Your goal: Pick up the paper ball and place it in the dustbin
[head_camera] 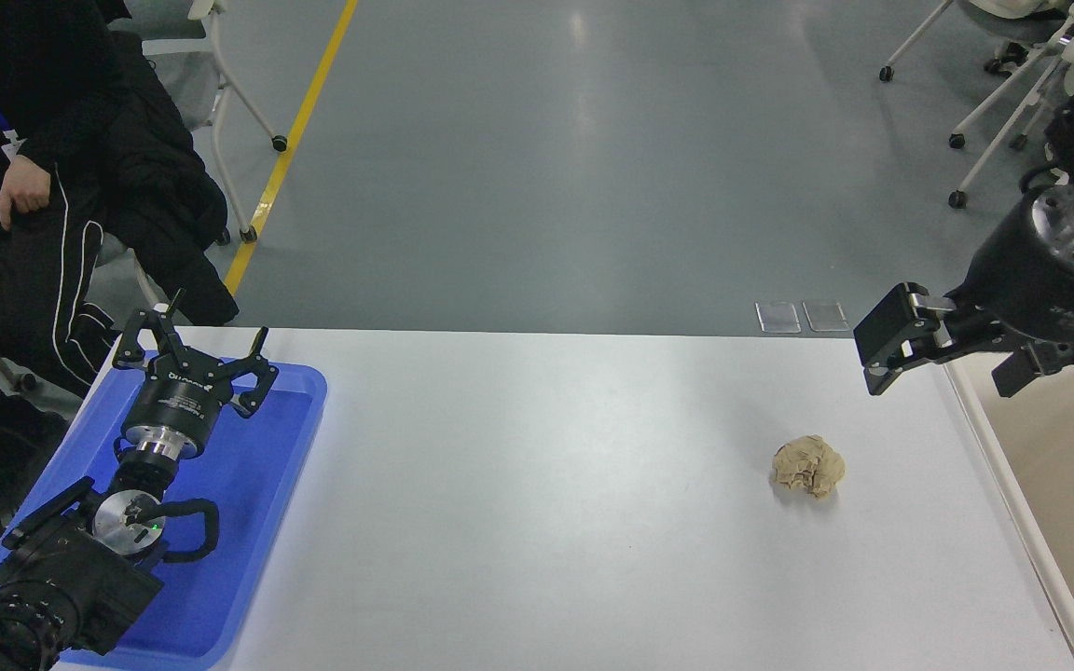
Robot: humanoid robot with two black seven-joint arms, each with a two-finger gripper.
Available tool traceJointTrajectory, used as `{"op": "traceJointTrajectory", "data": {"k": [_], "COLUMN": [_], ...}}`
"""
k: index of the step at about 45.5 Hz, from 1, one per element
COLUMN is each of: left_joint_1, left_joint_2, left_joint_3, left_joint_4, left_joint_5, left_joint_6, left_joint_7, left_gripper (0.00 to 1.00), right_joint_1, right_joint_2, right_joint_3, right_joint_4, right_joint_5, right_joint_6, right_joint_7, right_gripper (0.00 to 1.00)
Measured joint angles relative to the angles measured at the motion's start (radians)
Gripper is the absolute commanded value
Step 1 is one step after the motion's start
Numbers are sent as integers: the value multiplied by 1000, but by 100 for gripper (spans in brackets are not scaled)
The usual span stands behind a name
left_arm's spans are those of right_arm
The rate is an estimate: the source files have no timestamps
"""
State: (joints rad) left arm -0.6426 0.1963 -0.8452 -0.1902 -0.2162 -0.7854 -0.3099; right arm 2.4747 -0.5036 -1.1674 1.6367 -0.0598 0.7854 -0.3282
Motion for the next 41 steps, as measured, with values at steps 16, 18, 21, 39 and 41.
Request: {"op": "traceJointTrajectory", "data": {"k": [16, 18, 21, 39, 41], "left_joint_1": [0, 0, 0, 0, 1], "left_joint_2": [0, 0, 0, 0, 0], "left_joint_3": [0, 0, 0, -1, -1], "left_joint_4": [0, 0, 0, 0, 0], "left_joint_5": [0, 0, 0, -1, -1], "left_joint_6": [0, 0, 0, 0, 0], "left_joint_7": [0, 0, 0, 0, 0], "left_gripper": [100, 100, 100, 100, 100], "right_joint_1": [-3, -6, -12, -92, -107], "right_joint_2": [-3, -3, -3, -3, -6], "right_joint_3": [-3, -3, -4, 9, 10], "right_joint_4": [0, 0, 0, -3, -3], "right_joint_5": [1, 1, 1, -5, -9], "right_joint_6": [0, 0, -3, -111, -136], "right_joint_7": [0, 0, 0, 5, 5], "right_gripper": [100, 100, 100, 100, 100]}}
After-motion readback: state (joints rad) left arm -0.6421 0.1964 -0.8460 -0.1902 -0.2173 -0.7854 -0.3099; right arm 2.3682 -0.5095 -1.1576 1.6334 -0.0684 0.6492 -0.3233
